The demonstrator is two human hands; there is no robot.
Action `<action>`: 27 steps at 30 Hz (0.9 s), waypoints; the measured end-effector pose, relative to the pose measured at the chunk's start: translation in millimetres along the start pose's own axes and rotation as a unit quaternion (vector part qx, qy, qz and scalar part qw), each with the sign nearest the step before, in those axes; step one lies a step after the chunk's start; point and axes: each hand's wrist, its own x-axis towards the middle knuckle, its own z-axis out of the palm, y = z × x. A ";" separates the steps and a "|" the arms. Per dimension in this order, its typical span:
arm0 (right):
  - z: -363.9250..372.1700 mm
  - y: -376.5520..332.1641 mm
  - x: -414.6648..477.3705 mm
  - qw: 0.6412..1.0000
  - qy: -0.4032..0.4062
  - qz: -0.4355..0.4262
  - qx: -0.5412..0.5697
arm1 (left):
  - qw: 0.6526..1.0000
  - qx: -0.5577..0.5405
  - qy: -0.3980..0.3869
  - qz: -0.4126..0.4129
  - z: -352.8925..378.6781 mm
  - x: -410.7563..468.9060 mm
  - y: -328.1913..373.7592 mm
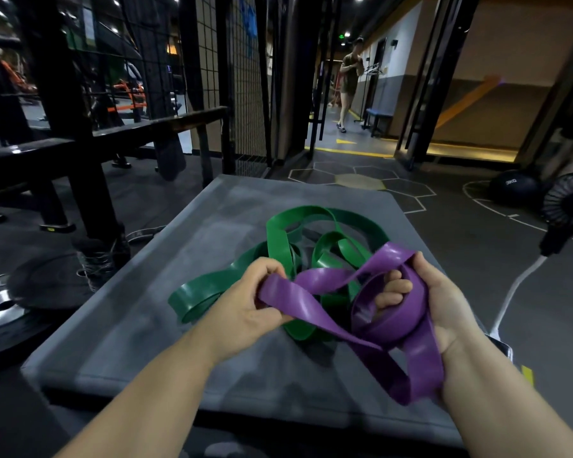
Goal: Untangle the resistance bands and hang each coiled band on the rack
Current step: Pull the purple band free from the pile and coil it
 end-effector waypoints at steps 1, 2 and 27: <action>-1.5 -4.4 -0.1 0.999 0.016 -0.019 0.021 | 1.000 -0.013 0.004 -0.007 -3.1 -0.1 -0.6; -1.0 -8.4 -1.7 0.998 0.023 -0.034 0.039 | 0.999 -0.030 0.002 -0.012 -6.4 -0.7 -0.3; 13.3 33.5 0.1 0.999 0.008 0.008 -0.034 | 0.973 0.166 -0.040 -0.153 46.9 0.0 -22.6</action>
